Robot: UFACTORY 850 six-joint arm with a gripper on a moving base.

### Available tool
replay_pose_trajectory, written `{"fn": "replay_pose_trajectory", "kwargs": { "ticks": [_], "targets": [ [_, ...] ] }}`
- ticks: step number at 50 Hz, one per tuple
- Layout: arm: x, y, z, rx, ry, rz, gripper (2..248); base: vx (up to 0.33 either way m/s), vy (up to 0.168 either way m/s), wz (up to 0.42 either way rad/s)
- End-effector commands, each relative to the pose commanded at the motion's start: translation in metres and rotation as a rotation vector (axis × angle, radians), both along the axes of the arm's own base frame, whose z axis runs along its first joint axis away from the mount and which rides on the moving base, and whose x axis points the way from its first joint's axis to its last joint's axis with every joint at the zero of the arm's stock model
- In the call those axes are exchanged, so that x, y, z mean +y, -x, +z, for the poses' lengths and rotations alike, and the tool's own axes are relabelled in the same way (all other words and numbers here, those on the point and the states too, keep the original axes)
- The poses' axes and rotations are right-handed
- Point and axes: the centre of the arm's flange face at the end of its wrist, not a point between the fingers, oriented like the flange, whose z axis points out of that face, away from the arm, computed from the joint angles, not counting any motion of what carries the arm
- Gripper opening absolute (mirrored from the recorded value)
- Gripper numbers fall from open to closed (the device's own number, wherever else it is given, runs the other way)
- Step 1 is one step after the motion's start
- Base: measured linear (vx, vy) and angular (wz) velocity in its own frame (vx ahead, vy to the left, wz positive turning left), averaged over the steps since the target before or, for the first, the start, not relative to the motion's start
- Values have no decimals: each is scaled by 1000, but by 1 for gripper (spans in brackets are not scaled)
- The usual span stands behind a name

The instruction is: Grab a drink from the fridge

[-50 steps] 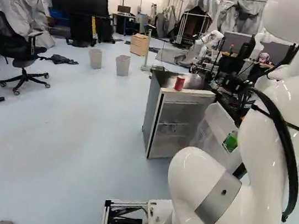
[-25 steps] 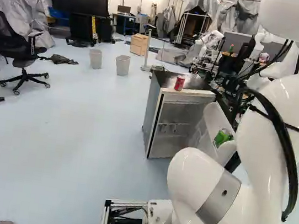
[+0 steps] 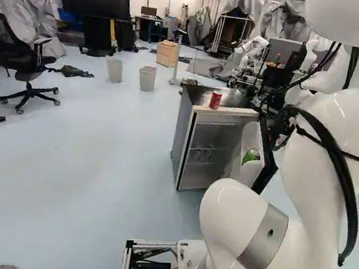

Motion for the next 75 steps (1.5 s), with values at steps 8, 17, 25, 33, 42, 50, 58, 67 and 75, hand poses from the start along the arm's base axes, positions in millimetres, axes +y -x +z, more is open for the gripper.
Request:
{"fn": "replay_pose_trajectory", "kwargs": {
  "ticks": [8,17,25,33,42,50,58,67,75],
  "targets": [
    [12,-6,0,1,-1,26,247,0,0,0],
    [26,-12,0,3,-2,56,247,0,0,0],
    [38,-17,0,4,-3,82,247,0,0,0],
    [51,-23,0,5,-4,110,247,0,0,0],
    [64,-29,0,6,-5,141,247,0,0,0],
    [77,-35,0,6,-5,169,247,0,0,0],
    [89,-40,0,7,-6,197,247,0,0,0],
    [102,-48,0,7,-6,230,247,0,0,0],
    [113,-54,0,7,-6,258,247,0,0,0]
  ]
}}
